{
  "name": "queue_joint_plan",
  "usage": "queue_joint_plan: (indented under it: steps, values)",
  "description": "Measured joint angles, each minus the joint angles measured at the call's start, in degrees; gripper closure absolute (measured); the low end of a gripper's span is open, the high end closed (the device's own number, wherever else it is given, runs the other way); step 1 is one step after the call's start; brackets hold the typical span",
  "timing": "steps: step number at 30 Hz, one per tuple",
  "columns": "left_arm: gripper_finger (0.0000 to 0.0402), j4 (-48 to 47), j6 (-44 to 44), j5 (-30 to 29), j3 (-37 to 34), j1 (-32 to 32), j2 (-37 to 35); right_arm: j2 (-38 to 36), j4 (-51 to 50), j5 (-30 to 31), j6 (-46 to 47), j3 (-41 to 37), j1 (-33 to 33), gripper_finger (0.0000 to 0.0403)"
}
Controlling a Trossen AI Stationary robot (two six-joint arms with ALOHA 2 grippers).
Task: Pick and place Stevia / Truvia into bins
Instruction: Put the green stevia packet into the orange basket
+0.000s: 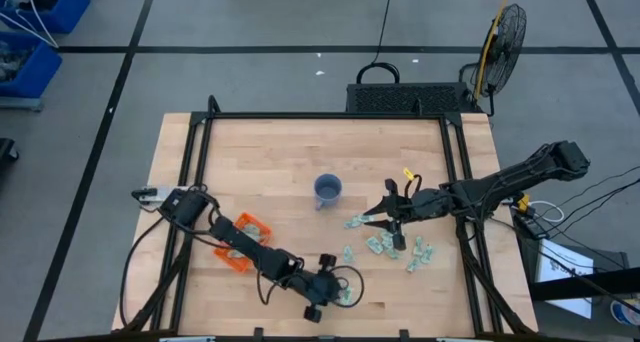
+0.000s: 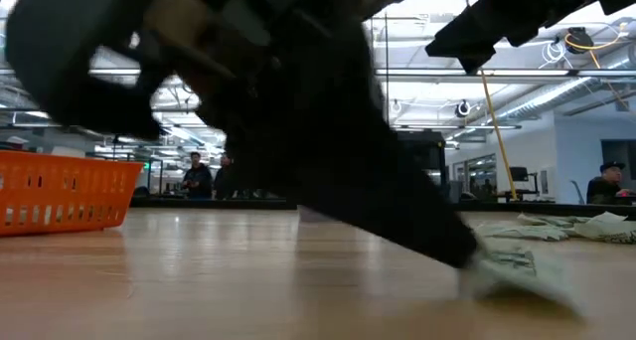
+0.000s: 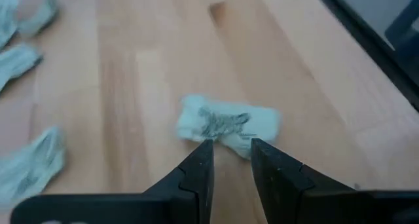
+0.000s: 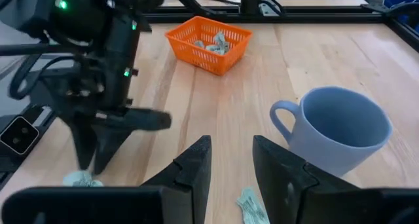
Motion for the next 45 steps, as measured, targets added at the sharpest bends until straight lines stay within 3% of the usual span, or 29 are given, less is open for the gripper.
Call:
queue_joint_plan:
  steps: [11,19,25,32,37,40,45]
  values:
    - [0.0295,0.79,6.87,0.47,0.08,1.63,0.97,0.01,0.17,-0.01,-1.61,0.0,0.0,0.0298]
    - [0.0295,1.59,16.38,-3.45,0.04,1.53,-3.36,-0.01,-0.07,-0.02,-1.56,0.0,0.0,0.0298]
    - [0.0295,4.01,12.59,-0.03,0.08,2.88,-1.09,0.0,-0.02,-0.02,-1.54,0.0,0.0,0.0298]
    - [0.0295,8.72,14.75,0.67,0.06,4.49,3.58,-0.01,0.16,-0.02,-1.69,-0.02,0.0,0.0298]
    - [0.0297,5.7,15.17,0.35,0.22,4.77,4.01,-0.01,0.15,-0.02,-1.72,-0.02,0.0,0.0298]
    - [0.0319,5.19,16.75,0.8,0.26,4.62,4.01,-0.01,0.15,-0.02,-1.72,-0.02,0.0,0.0298]
    - [0.0391,4.98,15.8,3.26,0.19,4.82,4.03,-0.01,0.15,-0.02,-1.72,-0.02,0.0,0.0298]
